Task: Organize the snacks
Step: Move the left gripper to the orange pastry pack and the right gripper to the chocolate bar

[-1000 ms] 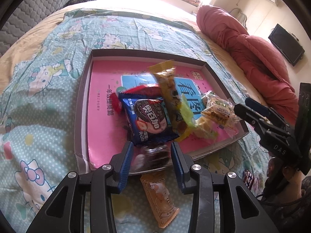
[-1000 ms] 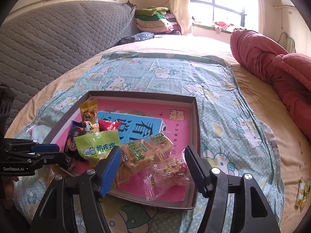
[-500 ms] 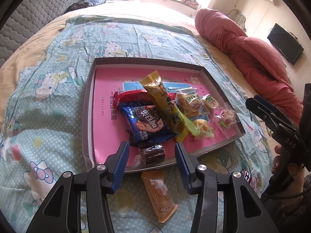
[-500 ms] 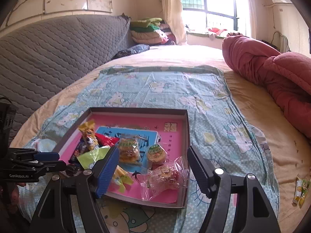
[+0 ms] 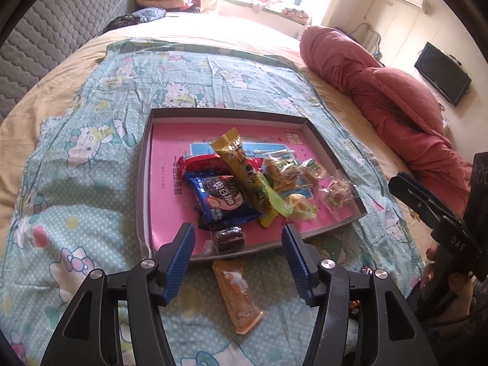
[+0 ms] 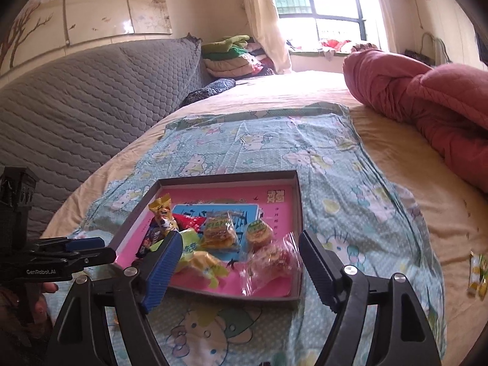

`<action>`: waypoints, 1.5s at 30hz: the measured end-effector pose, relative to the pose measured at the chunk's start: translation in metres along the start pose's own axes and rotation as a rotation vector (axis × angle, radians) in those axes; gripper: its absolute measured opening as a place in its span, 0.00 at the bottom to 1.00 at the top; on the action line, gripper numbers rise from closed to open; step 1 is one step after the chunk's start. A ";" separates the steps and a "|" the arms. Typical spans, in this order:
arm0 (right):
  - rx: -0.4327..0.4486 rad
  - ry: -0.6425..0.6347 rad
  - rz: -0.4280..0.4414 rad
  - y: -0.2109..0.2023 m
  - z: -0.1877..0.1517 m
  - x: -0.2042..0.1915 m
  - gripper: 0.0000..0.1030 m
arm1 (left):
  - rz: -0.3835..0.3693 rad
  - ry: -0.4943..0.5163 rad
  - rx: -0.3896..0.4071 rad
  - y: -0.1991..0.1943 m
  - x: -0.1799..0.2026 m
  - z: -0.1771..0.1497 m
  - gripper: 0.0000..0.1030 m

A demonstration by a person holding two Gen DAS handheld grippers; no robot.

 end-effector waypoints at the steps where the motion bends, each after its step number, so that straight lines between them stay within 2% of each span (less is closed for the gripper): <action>1: -0.001 0.010 -0.001 -0.003 -0.001 0.001 0.76 | -0.001 -0.001 -0.002 -0.002 0.001 -0.001 0.61; 14: -0.042 0.092 -0.009 -0.030 -0.023 0.003 0.78 | 0.014 0.007 0.004 -0.020 0.012 -0.008 0.62; 25: -0.112 0.131 0.002 -0.043 -0.047 -0.006 0.78 | 0.033 0.003 -0.012 -0.033 0.017 -0.015 0.63; 31: -0.201 0.248 0.016 -0.050 -0.073 -0.003 0.78 | 0.041 -0.002 -0.054 -0.032 0.016 -0.027 0.63; 35: -0.274 0.303 -0.025 -0.052 -0.091 0.005 0.78 | 0.042 -0.036 -0.114 -0.021 0.011 -0.041 0.63; 39: -0.350 0.384 -0.032 -0.047 -0.109 0.014 0.78 | 0.052 -0.045 -0.140 -0.012 0.008 -0.048 0.63; 45: -0.441 0.386 -0.048 -0.023 -0.129 0.010 0.76 | 0.070 -0.088 -0.178 0.005 -0.005 -0.061 0.63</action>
Point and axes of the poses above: each gripper's, at about its wrist camera, not at the fingertips, and y roughly the way its jaws point, x to its right, z to its top, the point moved 5 cm from there along y, roughly the way its jaws point, and after that the axes turned 7 degrees about x, right-handed, at the moved point
